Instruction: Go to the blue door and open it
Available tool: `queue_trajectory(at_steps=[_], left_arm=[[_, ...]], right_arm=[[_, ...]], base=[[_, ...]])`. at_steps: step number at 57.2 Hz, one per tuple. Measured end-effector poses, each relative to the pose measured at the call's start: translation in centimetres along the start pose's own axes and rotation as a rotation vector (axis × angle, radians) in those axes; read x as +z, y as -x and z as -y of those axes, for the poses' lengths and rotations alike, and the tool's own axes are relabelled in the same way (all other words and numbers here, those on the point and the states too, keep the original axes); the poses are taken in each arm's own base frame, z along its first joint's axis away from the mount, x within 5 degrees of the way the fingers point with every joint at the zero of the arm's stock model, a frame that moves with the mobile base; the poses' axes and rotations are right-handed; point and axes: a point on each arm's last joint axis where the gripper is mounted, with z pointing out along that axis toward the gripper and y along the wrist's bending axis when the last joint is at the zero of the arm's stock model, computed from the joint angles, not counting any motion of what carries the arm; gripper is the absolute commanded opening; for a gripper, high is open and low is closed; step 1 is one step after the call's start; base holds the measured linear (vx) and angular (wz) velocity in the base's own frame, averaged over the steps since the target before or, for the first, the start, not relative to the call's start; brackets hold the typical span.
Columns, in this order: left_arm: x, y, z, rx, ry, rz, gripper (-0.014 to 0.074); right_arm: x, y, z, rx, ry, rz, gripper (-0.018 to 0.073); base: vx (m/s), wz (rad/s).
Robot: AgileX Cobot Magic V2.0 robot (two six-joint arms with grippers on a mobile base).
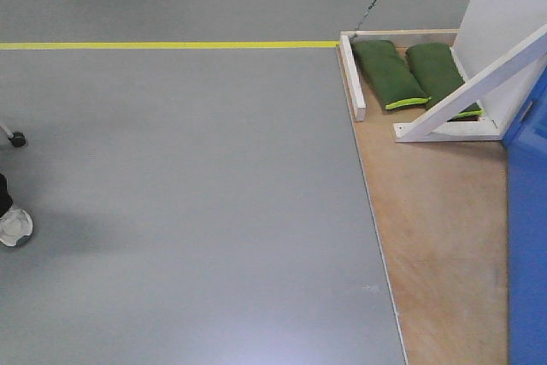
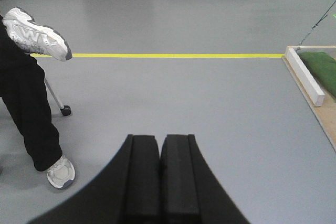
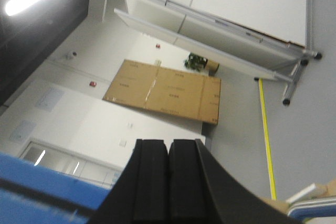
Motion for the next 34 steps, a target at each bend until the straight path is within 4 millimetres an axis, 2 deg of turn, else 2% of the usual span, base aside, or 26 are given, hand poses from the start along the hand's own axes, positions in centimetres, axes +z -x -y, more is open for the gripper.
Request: queue_trajectory(at_steps=[5, 11, 24, 34], left_arm=[[0.0, 0.0, 0.0, 0.000, 0.000, 0.000, 0.0073], [0.0, 0.0, 0.0, 0.000, 0.000, 0.000, 0.0073], [0.0, 0.0, 0.0, 0.000, 0.000, 0.000, 0.0073], [0.0, 0.0, 0.0, 0.000, 0.000, 0.000, 0.0073]], right_arm=[[1.1, -0.3, -0.1, 0.000, -0.003, -0.045, 0.0008], [1.6, -0.7, -0.1, 0.002, -0.011, -0.103, 0.0008], [1.0, -1.4, -0.5, 0.007, -0.011, -0.202, 0.0008], [-0.2, -3.3, -2.3, -0.018, 0.046, -0.243, 0.0008]], base=[[0.00, 0.00], [0.00, 0.00], [0.00, 0.00], [0.00, -0.01]])
